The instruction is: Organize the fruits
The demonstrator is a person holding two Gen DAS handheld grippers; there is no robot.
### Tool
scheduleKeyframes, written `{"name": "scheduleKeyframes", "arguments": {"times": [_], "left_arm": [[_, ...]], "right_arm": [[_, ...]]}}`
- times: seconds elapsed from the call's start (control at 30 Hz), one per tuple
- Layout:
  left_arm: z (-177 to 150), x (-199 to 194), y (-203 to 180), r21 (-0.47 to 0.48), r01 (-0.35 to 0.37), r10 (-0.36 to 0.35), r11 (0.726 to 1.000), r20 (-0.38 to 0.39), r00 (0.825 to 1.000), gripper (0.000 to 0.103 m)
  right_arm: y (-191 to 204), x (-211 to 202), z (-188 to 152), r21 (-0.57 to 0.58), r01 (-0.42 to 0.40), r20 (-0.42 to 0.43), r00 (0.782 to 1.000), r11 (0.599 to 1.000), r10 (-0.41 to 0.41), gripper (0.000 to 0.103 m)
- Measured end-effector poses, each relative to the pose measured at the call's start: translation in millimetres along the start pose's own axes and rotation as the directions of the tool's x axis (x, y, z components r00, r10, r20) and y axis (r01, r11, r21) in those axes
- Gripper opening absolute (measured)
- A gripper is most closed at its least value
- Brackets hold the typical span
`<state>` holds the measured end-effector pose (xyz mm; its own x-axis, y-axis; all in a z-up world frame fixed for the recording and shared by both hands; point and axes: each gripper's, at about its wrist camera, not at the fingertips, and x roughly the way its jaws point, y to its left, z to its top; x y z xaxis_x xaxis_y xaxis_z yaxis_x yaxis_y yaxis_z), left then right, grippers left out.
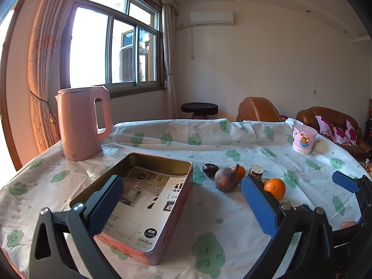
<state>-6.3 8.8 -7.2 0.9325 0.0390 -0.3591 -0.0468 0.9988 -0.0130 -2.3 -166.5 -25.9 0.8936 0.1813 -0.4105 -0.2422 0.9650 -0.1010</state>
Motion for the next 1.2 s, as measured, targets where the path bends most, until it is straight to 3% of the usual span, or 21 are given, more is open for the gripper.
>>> {"name": "scheduleKeyframes", "arguments": {"times": [0.93,1.2], "left_arm": [[-7.6,3.5,-0.1,0.003,-0.001,0.001,1.0,-0.015,1.0,0.103],[-14.6,14.2,-18.4,0.02,0.075,-0.074,0.997,-0.066,0.995,0.103]], "right_arm": [[-2.8,3.9,-4.0,-0.005,0.006,-0.013,1.0,1.0,-0.006,0.102],[-49.8,-1.5,-16.4,0.036,0.076,-0.026,0.997,0.996,-0.075,0.102]]}}
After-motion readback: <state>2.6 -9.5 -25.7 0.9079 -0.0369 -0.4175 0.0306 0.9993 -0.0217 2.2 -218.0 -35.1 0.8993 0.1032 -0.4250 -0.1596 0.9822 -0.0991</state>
